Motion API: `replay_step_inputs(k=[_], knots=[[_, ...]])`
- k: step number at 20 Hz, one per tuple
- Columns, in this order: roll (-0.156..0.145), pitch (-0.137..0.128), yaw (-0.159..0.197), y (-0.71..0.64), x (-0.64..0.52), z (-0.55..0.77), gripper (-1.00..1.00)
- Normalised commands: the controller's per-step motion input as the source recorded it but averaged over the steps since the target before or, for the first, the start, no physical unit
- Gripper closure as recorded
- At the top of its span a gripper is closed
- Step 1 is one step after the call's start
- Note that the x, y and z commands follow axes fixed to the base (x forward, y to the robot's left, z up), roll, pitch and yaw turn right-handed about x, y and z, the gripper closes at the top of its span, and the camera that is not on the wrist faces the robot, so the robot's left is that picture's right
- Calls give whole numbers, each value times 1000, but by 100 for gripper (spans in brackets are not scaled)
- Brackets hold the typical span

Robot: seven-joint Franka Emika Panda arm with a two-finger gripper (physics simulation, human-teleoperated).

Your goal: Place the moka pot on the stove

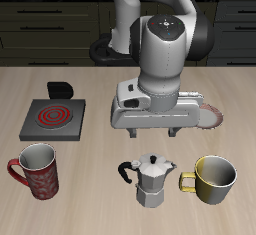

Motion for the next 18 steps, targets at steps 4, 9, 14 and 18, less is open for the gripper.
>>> replay_step_inputs(k=[4, 9, 14, 18], knots=[[-5, -3, -22, -9, -8, -55, -100], [3, 17, -28, -28, 34, -170, -100], [3, 16, 0, -31, 71, -150, -100], [-5, 6, -13, 11, 23, -88, -100]])
